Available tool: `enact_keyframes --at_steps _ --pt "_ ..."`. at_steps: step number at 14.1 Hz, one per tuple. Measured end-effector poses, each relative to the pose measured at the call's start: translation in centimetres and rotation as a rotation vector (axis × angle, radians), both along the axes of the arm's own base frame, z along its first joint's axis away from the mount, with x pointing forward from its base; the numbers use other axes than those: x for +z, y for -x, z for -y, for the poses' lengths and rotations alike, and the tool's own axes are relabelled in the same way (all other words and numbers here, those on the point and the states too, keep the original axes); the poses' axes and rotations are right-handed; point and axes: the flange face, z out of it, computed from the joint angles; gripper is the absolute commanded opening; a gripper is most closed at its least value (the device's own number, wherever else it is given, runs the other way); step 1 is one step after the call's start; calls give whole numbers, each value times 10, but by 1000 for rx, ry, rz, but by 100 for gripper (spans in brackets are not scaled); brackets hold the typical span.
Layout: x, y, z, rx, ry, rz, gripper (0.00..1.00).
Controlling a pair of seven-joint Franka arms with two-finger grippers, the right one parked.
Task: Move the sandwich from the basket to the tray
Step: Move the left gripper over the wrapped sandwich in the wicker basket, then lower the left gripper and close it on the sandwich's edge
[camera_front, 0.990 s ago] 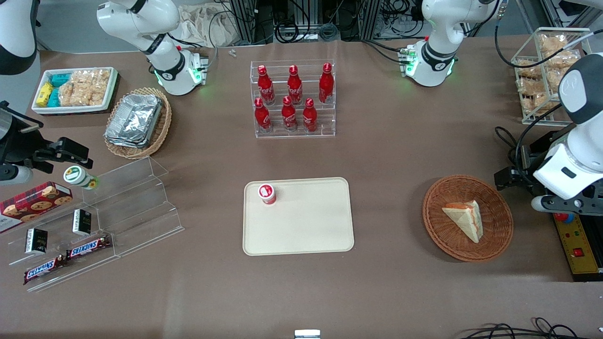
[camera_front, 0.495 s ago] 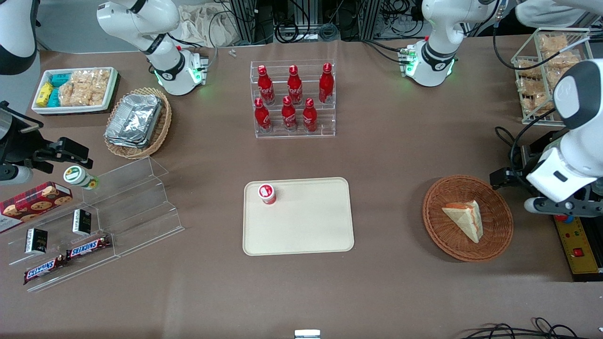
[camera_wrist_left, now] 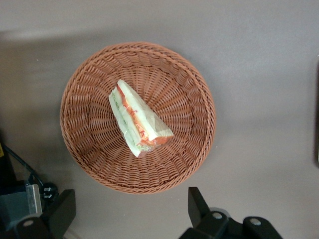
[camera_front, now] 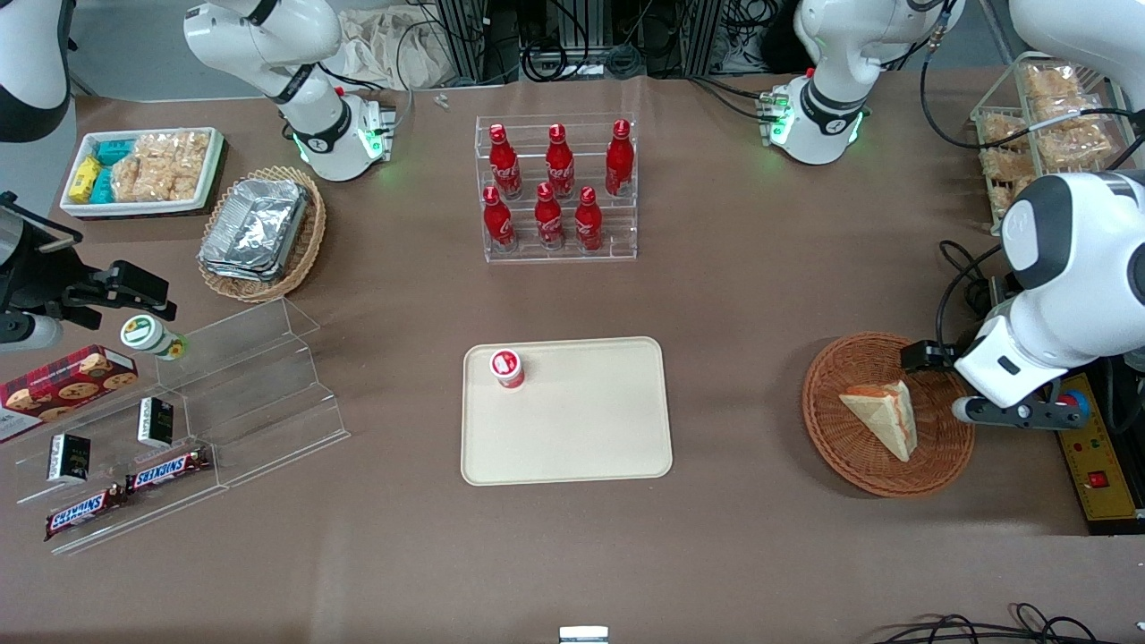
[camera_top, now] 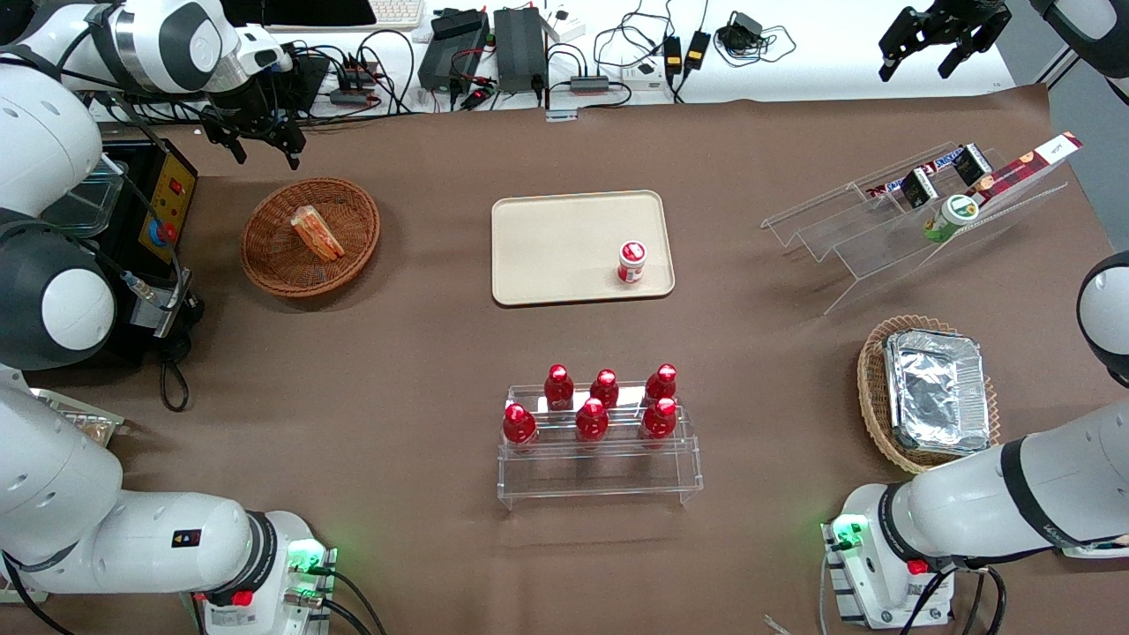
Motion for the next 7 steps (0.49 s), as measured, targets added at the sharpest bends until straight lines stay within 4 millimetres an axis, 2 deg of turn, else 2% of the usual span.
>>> enact_keyframes --at_steps 3,7 --pt "-9 2 1 19 36 -6 100" --pt "-45 4 -3 39 48 32 100"
